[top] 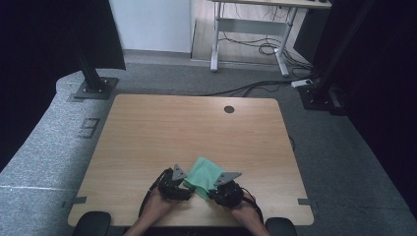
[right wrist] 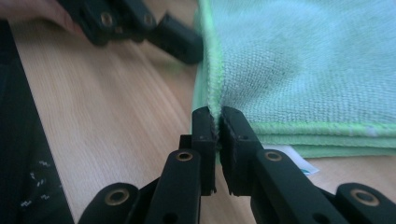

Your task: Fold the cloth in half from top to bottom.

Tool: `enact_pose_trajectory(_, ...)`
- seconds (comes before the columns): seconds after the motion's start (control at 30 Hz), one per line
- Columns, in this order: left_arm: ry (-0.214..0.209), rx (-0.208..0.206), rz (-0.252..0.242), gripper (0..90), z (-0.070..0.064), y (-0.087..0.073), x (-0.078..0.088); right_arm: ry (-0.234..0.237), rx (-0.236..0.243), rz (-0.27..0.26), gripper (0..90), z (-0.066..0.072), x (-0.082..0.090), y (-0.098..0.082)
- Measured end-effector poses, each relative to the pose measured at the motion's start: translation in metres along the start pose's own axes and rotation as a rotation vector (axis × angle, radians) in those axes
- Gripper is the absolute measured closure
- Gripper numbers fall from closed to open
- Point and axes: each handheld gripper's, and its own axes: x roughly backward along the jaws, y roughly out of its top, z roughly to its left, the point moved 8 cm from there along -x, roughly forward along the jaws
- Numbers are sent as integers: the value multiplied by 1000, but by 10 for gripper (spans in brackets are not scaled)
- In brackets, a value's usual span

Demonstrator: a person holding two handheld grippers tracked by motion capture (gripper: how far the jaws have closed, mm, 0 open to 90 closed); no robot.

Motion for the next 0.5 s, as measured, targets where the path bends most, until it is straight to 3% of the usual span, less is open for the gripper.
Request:
enact_pose_trajectory(0.17,-6,-3,3,250,0,0,0,6,-11,11,831,2,-6,-7)
enact_pose_trajectory(0.27,-66,-3,30,270,3,0,7,-14,9,17,835,2,-7,-8)
enact_pose_trajectory(0.37,-136,26,-1,262,8,5,24,-15,2,20,839,1,-7,-8)
enact_pose_trajectory(0.5,-143,65,-71,242,21,24,39,-25,13,29,840,-1,-7,-7)
